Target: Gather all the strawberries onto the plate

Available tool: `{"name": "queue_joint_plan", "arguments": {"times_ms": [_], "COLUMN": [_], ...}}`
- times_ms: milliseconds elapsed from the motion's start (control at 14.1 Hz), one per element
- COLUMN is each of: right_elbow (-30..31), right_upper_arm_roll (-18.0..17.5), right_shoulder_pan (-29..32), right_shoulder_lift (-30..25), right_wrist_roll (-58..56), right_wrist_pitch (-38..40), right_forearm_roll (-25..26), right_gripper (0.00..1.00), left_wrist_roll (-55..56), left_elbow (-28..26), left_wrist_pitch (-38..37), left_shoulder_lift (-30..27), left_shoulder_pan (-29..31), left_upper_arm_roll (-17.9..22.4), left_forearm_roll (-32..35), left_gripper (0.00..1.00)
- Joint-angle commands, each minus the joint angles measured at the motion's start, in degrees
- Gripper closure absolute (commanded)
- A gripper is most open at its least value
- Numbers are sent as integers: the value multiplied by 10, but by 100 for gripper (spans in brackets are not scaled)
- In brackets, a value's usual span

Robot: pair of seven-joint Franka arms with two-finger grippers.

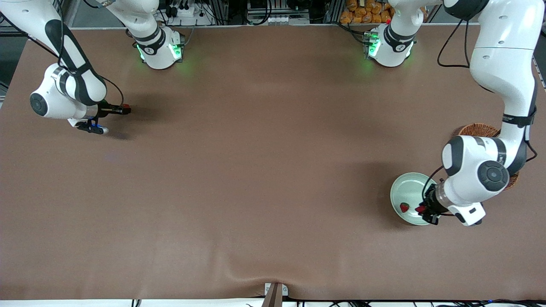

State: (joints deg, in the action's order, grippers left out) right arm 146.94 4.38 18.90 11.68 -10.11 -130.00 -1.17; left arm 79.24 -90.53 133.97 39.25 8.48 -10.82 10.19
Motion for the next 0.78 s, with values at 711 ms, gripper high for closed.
{"name": "queue_joint_plan", "arguments": {"times_ms": [711], "right_elbow": [-141], "right_upper_arm_roll": [-13], "right_shoulder_pan": [-51], "right_shoulder_lift": [-17], "right_wrist_roll": [35], "right_wrist_pitch": [173], "right_forearm_roll": [-2], "right_gripper": [100], "left_wrist_roll": [-13], "left_elbow": [-64], "left_wrist_pitch": [0], "left_shoulder_lift": [-44], "left_shoulder_pan": [4], "left_upper_arm_roll": [-73], "left_forearm_roll": [13], "left_gripper": [0]}}
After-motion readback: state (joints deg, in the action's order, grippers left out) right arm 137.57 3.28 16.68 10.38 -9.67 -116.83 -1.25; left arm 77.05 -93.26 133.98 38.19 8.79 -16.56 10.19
